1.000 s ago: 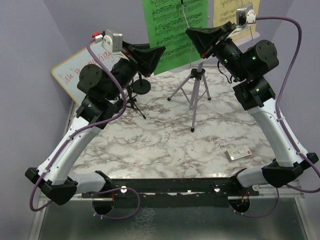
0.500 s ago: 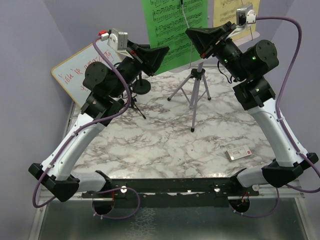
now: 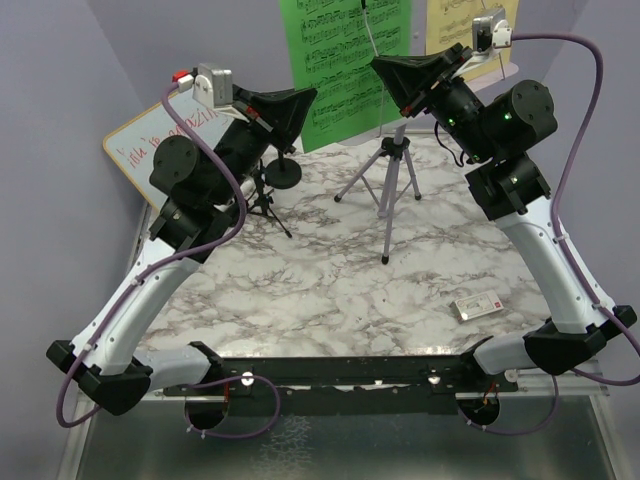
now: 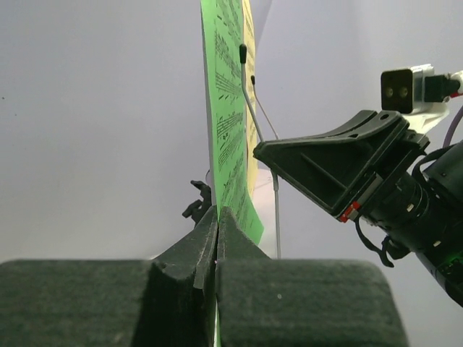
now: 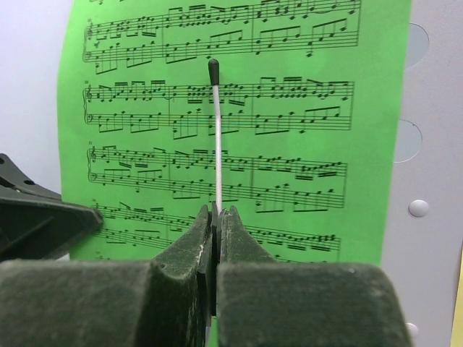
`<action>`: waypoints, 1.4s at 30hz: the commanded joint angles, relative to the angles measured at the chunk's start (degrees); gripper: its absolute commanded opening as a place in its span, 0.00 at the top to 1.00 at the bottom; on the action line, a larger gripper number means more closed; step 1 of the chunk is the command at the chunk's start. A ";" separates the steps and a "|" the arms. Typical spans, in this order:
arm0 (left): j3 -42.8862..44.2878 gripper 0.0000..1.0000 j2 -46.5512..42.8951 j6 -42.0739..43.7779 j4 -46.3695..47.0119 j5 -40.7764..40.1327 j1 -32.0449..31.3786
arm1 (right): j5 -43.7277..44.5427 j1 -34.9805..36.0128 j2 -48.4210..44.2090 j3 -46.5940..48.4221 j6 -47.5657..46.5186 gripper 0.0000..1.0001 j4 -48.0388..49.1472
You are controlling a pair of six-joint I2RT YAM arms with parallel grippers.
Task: Pack up the instrument practice props
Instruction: Pick up the sheet music from the music stand.
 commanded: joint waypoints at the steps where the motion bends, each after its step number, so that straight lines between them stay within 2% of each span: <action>1: -1.16 1.00 -2.16 0.91 0.84 -2.93 0.10 | -0.14 0.29 -0.78 -0.36 -0.14 1.00 2.34; 10: -2.16 1.00 -2.87 1.06 0.10 -3.35 0.15 | -0.12 0.32 -0.59 0.04 -0.04 1.00 2.10; 12: -2.78 0.89 -3.25 1.08 0.36 -3.60 0.15 | -0.33 0.31 -0.47 -0.03 0.04 1.00 2.18; 18: -0.82 0.85 -1.13 -0.53 0.42 -0.32 0.09 | -0.82 0.35 -0.11 0.29 0.30 1.00 2.27; 25: 0.61 0.85 1.08 -1.02 1.06 1.16 0.11 | -1.11 0.29 -0.13 0.49 0.31 1.00 1.92; 30: -0.71 1.00 -0.08 -0.92 2.41 0.01 0.12 | -0.76 0.34 -0.38 0.17 0.22 1.00 2.07; 42: -5.99 1.00 -7.15 2.13 -0.99 -7.26 0.10 | 0.42 0.29 -0.03 0.31 -0.04 0.99 2.29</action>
